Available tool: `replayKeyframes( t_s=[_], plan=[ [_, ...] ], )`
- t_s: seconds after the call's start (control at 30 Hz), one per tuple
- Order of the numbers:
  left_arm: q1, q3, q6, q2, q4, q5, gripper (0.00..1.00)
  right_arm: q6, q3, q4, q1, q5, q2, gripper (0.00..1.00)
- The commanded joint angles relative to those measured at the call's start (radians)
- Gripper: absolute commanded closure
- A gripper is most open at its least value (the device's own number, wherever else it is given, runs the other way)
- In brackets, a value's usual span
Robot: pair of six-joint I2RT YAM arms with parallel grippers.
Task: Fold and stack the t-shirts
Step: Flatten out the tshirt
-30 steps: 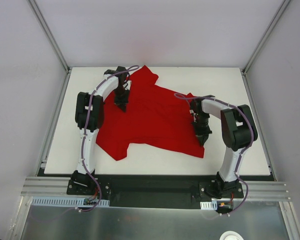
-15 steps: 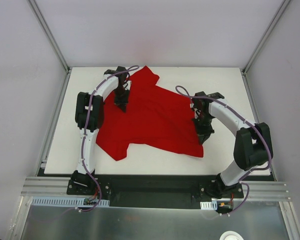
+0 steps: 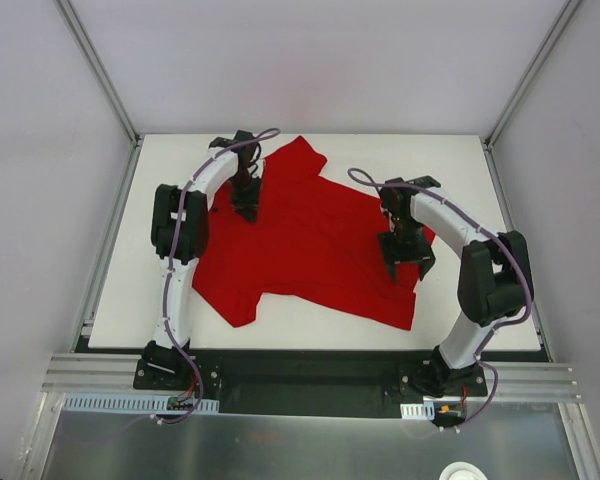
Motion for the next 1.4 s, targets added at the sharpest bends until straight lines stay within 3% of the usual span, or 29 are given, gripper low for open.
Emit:
replayKeyframes(
  t_s=[0.0, 0.07, 0.13, 0.2, 0.27, 0.53, 0.8, 1.13, 1.37],
  plan=[
    [-0.006, 0.051, -0.022, -0.091, -0.004, 0.063, 0.79, -0.017, 0.127, -0.026, -0.005, 0.041, -0.02, 0.28],
    [-0.006, 0.048, -0.037, -0.128, 0.016, 0.087, 0.79, -0.026, 0.17, 0.006, -0.011, 0.035, -0.038, 0.24],
    [-0.009, 0.048, -0.051, -0.146, 0.045, 0.103, 0.86, -0.032, 0.211, 0.024, -0.028, 0.045, -0.015, 0.26],
    [-0.009, 0.067, -0.089, -0.122, 0.056, 0.077, 1.0, -0.026, 0.268, 0.017, -0.052, 0.065, 0.046, 0.57],
    [-0.009, 0.097, -0.115, -0.09, 0.056, 0.077, 1.0, -0.027, 0.293, 0.012, -0.066, 0.073, 0.159, 0.99],
    [-0.002, 0.116, -0.131, 0.036, 0.087, 0.084, 1.0, -0.032, 0.405, 0.035, -0.085, 0.016, 0.44, 0.99],
    [0.061, 0.153, -0.14, 0.102, 0.082, 0.051, 1.0, -0.029, 0.528, 0.012, -0.103, 0.038, 0.531, 0.99],
    [0.095, 0.09, -0.096, 0.027, -0.074, -0.234, 1.0, -0.017, 0.921, -0.155, -0.134, 0.055, 0.712, 0.99],
    [0.089, -0.027, -0.119, -0.007, -0.124, -0.229, 1.0, -0.017, 0.966, -0.147, -0.164, 0.035, 0.736, 0.99]
  ],
)
